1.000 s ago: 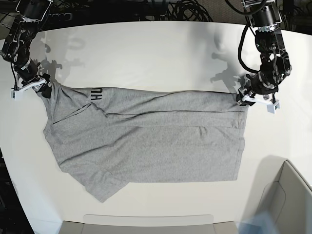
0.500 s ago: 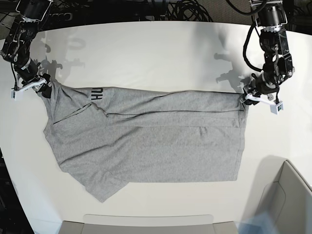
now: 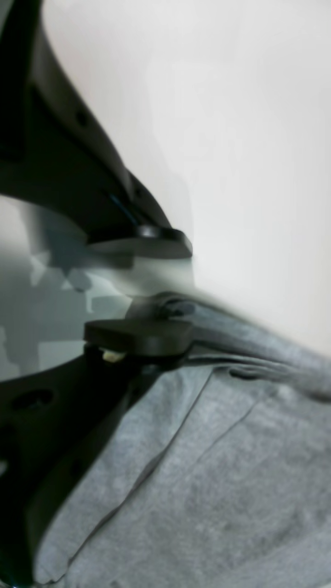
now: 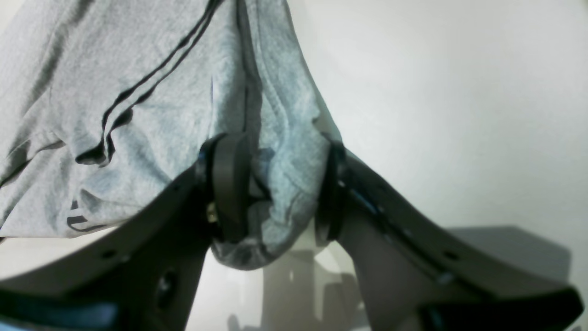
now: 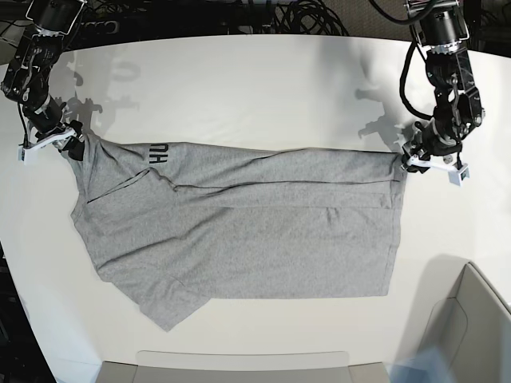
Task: Fold the T-shirt properly
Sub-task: 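Regrasp the folded edge and drag the shirt toward the arms' base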
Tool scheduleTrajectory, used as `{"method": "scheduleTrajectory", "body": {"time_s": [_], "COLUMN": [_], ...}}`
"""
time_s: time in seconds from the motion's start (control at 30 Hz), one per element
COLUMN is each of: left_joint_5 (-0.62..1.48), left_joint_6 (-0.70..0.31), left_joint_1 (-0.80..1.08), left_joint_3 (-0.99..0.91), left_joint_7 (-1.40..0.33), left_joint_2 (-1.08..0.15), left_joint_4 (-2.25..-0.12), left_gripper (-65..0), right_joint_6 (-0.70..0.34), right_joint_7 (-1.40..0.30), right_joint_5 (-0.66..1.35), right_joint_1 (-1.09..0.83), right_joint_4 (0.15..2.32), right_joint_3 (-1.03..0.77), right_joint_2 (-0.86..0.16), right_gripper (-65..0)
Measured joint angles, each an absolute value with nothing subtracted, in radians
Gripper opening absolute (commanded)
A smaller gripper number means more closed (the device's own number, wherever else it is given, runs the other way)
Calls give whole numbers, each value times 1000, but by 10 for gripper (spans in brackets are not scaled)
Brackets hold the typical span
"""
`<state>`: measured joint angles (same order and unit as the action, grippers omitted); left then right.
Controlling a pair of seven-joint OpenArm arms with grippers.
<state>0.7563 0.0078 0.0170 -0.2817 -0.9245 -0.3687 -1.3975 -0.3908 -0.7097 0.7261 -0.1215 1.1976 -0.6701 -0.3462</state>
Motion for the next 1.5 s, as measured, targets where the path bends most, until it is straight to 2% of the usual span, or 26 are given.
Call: {"method": "scheduleTrajectory", "body": {"time_s": [0.2, 0.53, 0.6, 0.7, 0.8, 0.83, 1.1, 1.2, 1.5], "left_joint_5": [900, 933, 933, 932, 926, 918, 804, 812, 793], "left_joint_6": [4, -11, -6, -4, 0, -1, -15, -15, -11], "left_joint_1": [17, 1, 2, 3, 3, 6, 50, 102, 247], "left_joint_3": [-282, -182, -182, -186, -186, -186, -194, -273, -353], "left_joint_7": [-923, -877, -872, -870, -877, -877, -871, -904, -904], "left_joint_2": [-366, -376, -372, -373, -377, -377, -374, -363, -374], "left_joint_4": [-1398, -1327, -1326, -1322, -1319, -1320, -1355, -1404, -1505], "left_gripper": [-421, -421, -447, -528, -646, -650, -650, -650, -650], "right_joint_6": [-391, -391, -391, -391, -392, -392, -393, -392, -397], "right_joint_7": [-710, -701, -698, -691, -715, -717, -731, -729, -736], "right_joint_5": [727, 730, 728, 728, 711, 709, 704, 709, 708], "right_joint_1": [-121, -119, -119, -119, -105, -102, -110, -133, -292], "right_joint_4": [1198, 1200, 1200, 1201, 1195, 1194, 1191, 1198, 1391], "right_joint_3": [-670, -625, -614, -594, -591, -593, -592, -591, -584], "right_joint_2": [-346, -352, -353, -355, -361, -363, -418, -423, -414], "right_gripper": [-414, -414, -425, -499, -642, -650, -650, -650, -650]}}
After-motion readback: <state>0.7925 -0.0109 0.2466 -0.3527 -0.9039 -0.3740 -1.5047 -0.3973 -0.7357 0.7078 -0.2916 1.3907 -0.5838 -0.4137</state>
